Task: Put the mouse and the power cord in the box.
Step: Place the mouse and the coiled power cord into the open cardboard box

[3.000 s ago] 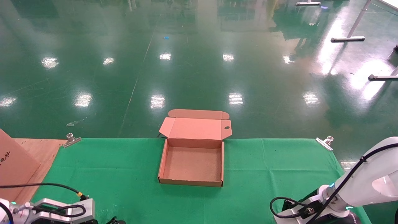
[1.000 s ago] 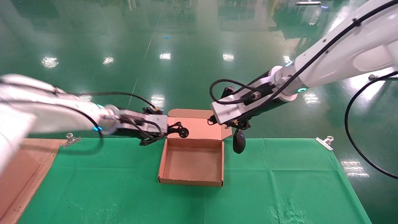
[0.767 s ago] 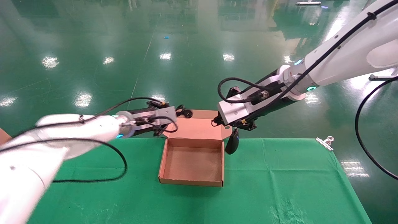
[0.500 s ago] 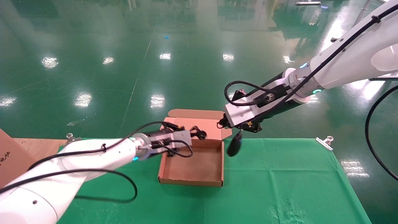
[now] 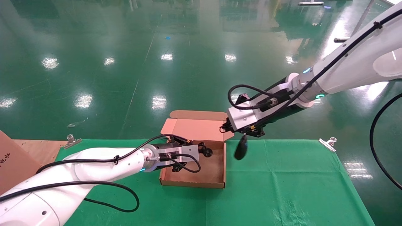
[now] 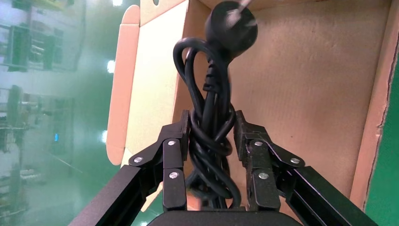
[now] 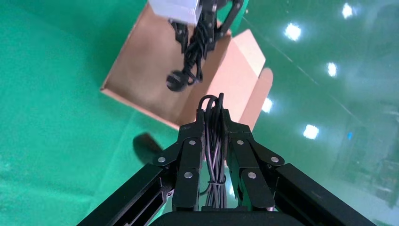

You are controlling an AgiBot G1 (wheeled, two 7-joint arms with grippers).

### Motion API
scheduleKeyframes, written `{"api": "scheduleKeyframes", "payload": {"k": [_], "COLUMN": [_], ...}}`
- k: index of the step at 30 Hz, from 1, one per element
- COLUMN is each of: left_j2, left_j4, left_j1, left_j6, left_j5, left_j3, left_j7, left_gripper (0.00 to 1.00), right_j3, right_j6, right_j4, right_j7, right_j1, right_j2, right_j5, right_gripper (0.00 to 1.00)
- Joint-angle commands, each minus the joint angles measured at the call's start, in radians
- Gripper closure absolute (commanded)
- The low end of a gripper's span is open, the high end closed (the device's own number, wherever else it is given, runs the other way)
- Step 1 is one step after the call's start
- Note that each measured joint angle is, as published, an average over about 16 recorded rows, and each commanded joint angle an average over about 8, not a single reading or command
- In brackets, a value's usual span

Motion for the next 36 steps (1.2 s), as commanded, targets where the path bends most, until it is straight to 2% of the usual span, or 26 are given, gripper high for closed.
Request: {"api": "scheduleKeyframes", "payload": {"k": [1,7,12,16,21,25,32,36], "left_j2": [0.0,-0.004,-0.031,-0.106,-0.248,-0.357,-0.534,-0.597], "left_j4": [-0.005,0.0,0.043,0.05,0.003,-0.056,-0.175,-0.206], "left_j1": [-0.003,-0.019,-0.052,-0.066,-0.046,-0.019,0.027,0.051], "left_j6": [-0.008,-0.02,0.004,0.063,0.133,0.16,0.174,0.154], "left_j5": [-0.008,-0.051,-0.12,-0.189,-0.276,-0.322,-0.36,-0.361], "left_j3": [0.024,0.065,0.051,0.01,-0.049,-0.083,-0.115,-0.119], "left_j7": [-0.016,-0.051,-0.062,-0.023,0.036,0.056,0.053,0.035], "left_gripper": [0.0,0.0,0.0,0.0,0.0,0.0,0.0,0.0], "right_j3": [0.0,-0.011,-0.03,-0.061,-0.126,-0.19,-0.302,-0.371], "right_j6": [-0.005,-0.014,-0.006,0.008,0.059,0.167,0.474,0.568], "right_j4": [0.005,0.052,0.113,0.191,0.314,0.416,0.559,0.603], "right_j7": [0.002,0.026,0.061,0.106,0.185,0.252,0.332,0.374], "right_j1": [0.0,0.002,-0.012,-0.033,-0.077,-0.126,-0.22,-0.253], "right_j2": [-0.002,-0.006,-0.012,-0.016,-0.021,-0.024,-0.028,-0.028], "right_j5": [0.007,0.026,0.046,0.064,0.087,0.107,0.145,0.173], "right_gripper": [1.0,1.0,1.0,1.0,1.0,1.0,1.0,1.0]}}
